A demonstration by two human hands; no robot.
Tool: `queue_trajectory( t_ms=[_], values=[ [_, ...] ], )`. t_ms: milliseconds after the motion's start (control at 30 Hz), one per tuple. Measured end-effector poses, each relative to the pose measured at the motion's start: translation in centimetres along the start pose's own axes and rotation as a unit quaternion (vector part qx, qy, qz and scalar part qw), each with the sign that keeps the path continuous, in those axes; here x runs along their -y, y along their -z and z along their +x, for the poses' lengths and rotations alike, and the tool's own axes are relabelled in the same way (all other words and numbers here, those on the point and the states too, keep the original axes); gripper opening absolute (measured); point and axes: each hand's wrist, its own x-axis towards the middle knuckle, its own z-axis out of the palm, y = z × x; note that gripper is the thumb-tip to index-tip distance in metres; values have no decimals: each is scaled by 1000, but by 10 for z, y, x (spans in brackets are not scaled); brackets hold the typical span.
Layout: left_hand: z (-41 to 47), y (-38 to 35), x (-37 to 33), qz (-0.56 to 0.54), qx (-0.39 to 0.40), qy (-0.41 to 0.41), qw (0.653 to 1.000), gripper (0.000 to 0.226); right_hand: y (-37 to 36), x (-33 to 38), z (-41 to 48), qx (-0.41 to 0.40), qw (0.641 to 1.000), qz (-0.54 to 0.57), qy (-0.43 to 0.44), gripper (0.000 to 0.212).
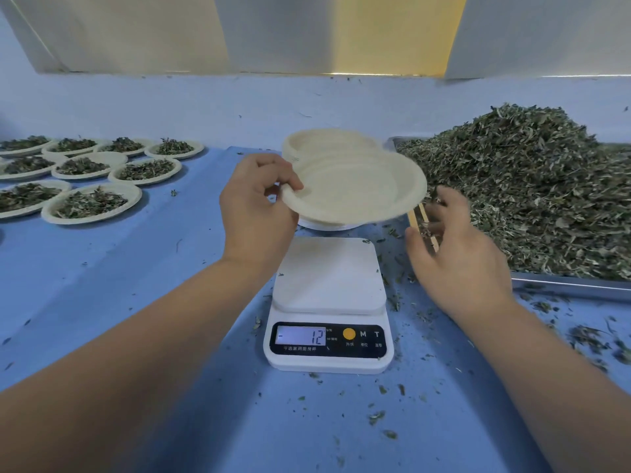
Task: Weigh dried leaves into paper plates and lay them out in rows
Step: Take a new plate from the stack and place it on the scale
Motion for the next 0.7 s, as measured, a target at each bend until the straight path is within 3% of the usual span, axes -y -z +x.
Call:
queue_trajectory(
  t_ms=[100,233,433,700],
  values=[
    [-14,10,7,-5,28,-19,999,38,3,11,-6,-17,987,157,35,73],
    [-24,23,22,12,45,-3,999,39,-6,20,-11,-17,984,144,106,49],
    [-26,43,33,-24,102,104,989,41,-11,19,-14,-41,983,105,147,29],
    [-28,46,42,36,126,124,984,47,-9,17,-16,3,989,99,111,40]
  ],
)
